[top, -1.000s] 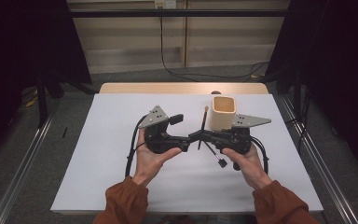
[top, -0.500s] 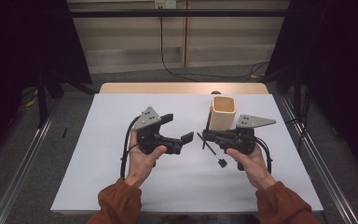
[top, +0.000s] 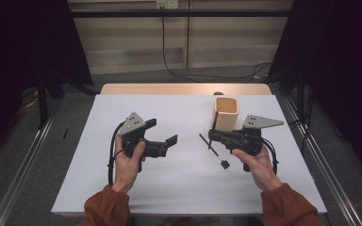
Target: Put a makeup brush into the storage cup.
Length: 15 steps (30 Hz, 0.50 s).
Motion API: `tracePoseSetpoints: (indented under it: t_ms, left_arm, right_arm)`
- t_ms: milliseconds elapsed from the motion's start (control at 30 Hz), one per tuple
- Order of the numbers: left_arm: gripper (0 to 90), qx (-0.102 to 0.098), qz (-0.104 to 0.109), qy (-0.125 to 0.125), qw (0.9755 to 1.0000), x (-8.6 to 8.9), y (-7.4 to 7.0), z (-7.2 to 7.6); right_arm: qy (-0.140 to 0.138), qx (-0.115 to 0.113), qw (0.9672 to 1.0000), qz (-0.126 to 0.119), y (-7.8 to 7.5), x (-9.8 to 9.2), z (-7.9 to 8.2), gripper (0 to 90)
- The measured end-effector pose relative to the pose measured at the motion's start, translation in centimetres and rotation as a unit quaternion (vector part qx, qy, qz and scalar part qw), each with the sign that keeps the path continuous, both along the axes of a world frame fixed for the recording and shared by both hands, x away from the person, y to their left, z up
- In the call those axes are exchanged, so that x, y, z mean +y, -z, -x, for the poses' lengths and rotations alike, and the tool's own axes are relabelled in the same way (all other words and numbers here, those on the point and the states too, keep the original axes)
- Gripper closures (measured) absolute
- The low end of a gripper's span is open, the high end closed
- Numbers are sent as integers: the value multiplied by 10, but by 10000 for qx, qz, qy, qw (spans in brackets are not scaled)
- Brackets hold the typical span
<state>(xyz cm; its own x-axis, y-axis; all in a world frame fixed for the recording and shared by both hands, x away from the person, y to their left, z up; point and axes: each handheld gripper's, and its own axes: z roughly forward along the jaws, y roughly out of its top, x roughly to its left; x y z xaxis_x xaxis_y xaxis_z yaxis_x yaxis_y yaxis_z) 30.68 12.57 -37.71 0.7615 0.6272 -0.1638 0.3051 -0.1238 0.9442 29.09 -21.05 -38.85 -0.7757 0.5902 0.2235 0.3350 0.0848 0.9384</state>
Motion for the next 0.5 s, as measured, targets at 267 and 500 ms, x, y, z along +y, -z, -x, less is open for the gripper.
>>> tracePoseSetpoints:
  t_ms: [267,500]
  left_arm:
    - [17,-42,33,-327,9995,15,6,8]
    - [17,-89,-59,-659,9978,35,18,13]
  right_arm:
    - [99,-4,9999,49,0,-7,-1,839]
    - [186,-68,9997,112,-2,-14,-4,838]
